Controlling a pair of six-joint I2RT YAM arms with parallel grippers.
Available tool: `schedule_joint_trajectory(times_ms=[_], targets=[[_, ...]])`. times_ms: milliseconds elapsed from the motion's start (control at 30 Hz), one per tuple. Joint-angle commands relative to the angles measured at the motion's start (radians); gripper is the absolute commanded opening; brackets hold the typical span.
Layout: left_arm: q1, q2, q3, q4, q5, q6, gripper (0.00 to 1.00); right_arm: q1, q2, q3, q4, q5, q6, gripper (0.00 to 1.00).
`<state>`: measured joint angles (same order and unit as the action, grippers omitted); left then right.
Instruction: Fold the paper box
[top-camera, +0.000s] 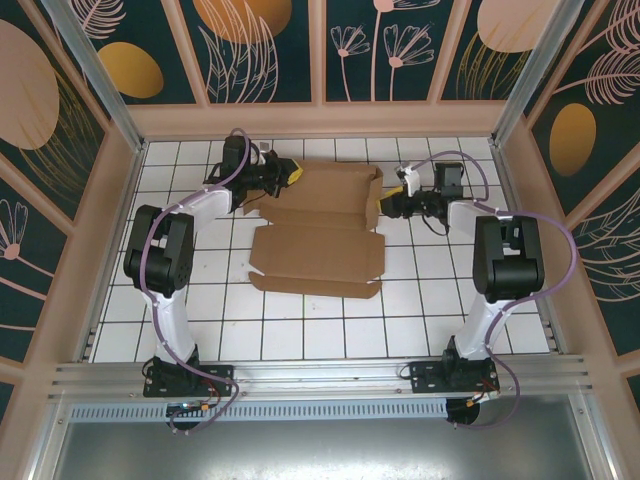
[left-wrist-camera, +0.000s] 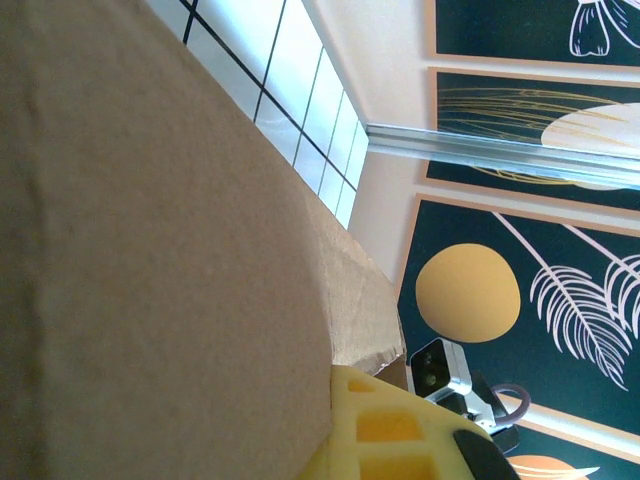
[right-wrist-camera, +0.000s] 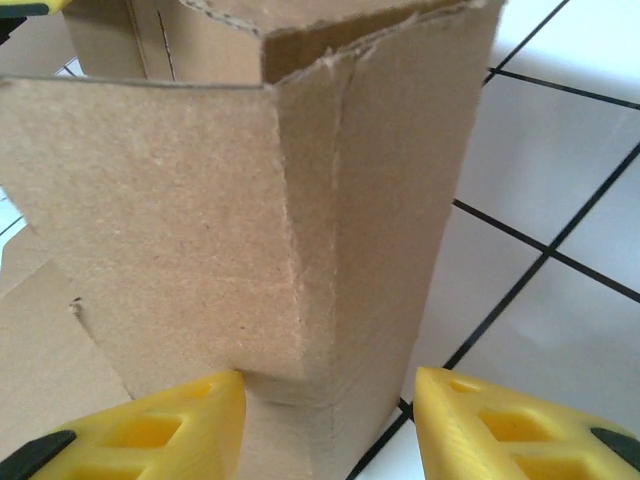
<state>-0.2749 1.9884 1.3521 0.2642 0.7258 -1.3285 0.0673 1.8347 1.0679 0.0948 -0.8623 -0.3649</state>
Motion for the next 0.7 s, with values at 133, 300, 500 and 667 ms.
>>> schedule_joint_trajectory(times_ms=[133, 300, 500, 667], targets=[[0.005, -0.003, 0.002, 0.0, 0.022, 0.0, 0.0, 0.056, 0.05, 0.089, -0.058, 0.028, -0.011, 0.58], [0.004, -0.005, 0.007, -0.002, 0.022, -0.004, 0.0, 0.071, 0.049, 0.084, -0.03, 0.128, 0.018, 0.61], [0.005, -0.009, 0.022, -0.002, 0.023, -0.021, 0.0, 0.097, 0.08, 0.124, -0.071, 0.318, 0.033, 0.62], [0.003, -0.017, 0.014, 0.0, 0.018, -0.027, 0.0, 0.11, 0.102, 0.153, -0.095, 0.412, 0.052, 0.59]])
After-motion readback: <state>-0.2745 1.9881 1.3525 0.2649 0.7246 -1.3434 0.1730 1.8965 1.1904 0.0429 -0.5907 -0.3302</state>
